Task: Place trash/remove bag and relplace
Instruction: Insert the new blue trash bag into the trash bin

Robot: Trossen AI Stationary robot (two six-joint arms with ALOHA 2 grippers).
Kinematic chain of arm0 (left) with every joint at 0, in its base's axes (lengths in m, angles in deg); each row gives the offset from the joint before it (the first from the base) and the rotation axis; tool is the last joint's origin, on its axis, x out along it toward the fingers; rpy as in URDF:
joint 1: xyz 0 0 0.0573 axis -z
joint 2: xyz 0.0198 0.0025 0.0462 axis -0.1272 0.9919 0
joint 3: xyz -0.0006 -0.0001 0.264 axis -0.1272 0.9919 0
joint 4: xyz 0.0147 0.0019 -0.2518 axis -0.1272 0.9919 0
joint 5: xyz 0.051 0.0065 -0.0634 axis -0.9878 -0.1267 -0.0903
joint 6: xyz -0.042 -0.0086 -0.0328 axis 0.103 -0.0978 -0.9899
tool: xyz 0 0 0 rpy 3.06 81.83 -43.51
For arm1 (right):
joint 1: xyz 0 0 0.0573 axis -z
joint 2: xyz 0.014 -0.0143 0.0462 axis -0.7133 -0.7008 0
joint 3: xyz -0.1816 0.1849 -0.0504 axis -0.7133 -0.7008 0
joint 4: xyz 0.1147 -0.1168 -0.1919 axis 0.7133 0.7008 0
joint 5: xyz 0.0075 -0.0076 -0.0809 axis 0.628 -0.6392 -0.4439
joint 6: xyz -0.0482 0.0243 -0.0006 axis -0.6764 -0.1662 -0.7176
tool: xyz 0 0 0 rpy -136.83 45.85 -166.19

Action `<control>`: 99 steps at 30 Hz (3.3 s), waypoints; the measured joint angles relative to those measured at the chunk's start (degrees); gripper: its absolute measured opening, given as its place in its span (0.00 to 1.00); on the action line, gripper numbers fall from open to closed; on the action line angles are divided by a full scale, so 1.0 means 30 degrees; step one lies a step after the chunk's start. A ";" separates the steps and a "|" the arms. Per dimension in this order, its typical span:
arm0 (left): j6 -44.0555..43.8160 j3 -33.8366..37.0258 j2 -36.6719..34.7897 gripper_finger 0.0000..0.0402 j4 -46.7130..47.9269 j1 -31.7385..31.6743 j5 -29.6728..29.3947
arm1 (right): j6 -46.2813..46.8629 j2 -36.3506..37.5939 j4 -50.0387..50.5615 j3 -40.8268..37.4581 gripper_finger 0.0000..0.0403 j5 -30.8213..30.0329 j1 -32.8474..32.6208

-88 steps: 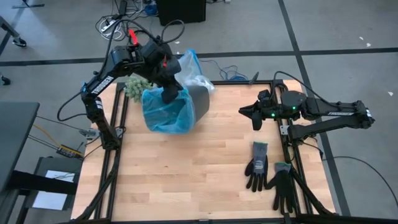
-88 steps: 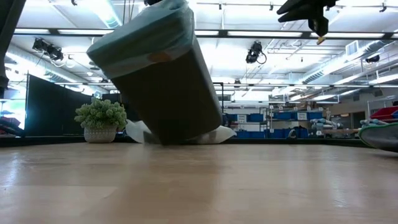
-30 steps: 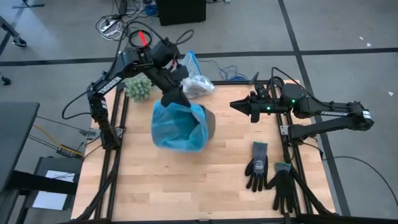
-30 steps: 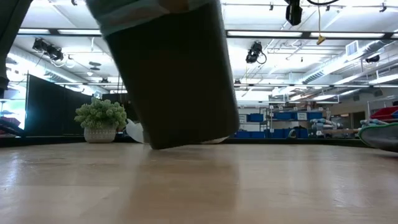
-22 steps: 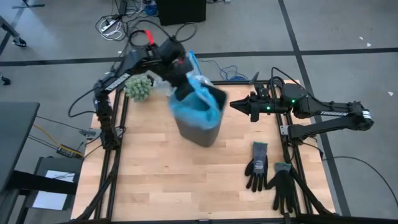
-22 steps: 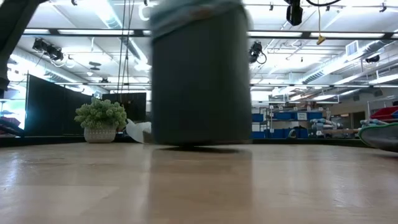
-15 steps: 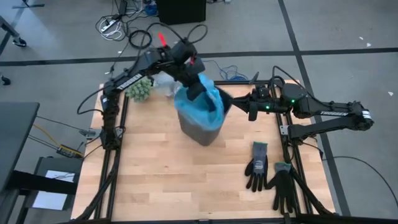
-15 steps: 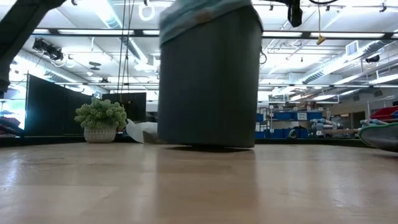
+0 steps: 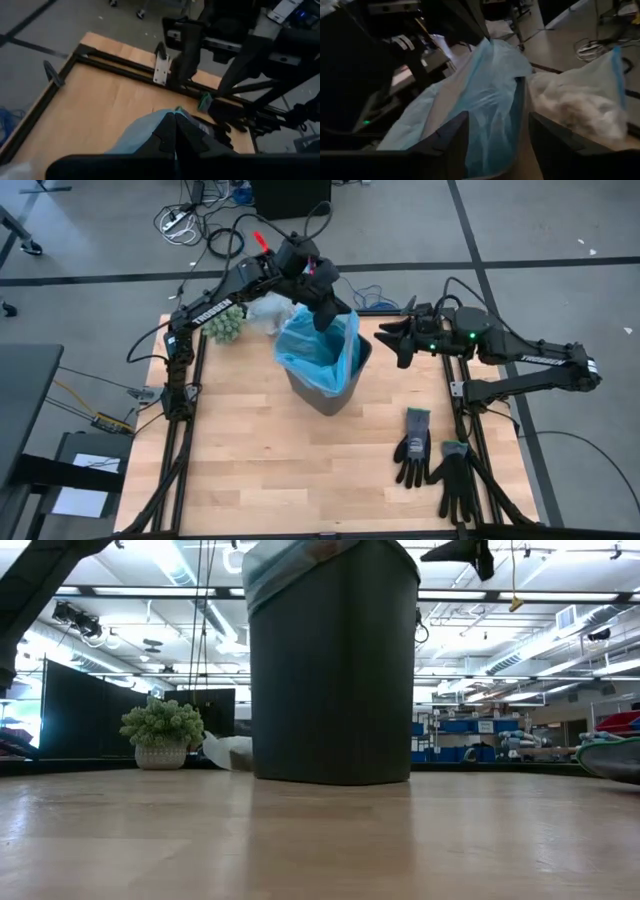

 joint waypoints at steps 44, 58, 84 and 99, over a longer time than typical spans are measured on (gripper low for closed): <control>-0.0044 0.0000 0.0947 0.02 -0.2690 0.2015 0.0241 | 0.2457 -0.6657 0.7694 0.8915 0.00 0.7827 0.1573; 0.0559 0.0000 0.0903 0.05 -0.2737 0.3665 0.1124 | 0.2847 -0.5663 1.3620 0.8900 0.00 0.8367 0.1665; 0.3659 -0.0007 0.0668 0.05 0.0833 0.3497 -0.8652 | 0.0900 -0.5543 1.7127 0.8900 0.00 0.6653 0.4349; 0.2356 -0.0022 -0.2669 0.05 0.6145 0.3257 -1.4148 | -0.2660 -0.8017 1.6317 0.8871 0.00 0.8114 0.5678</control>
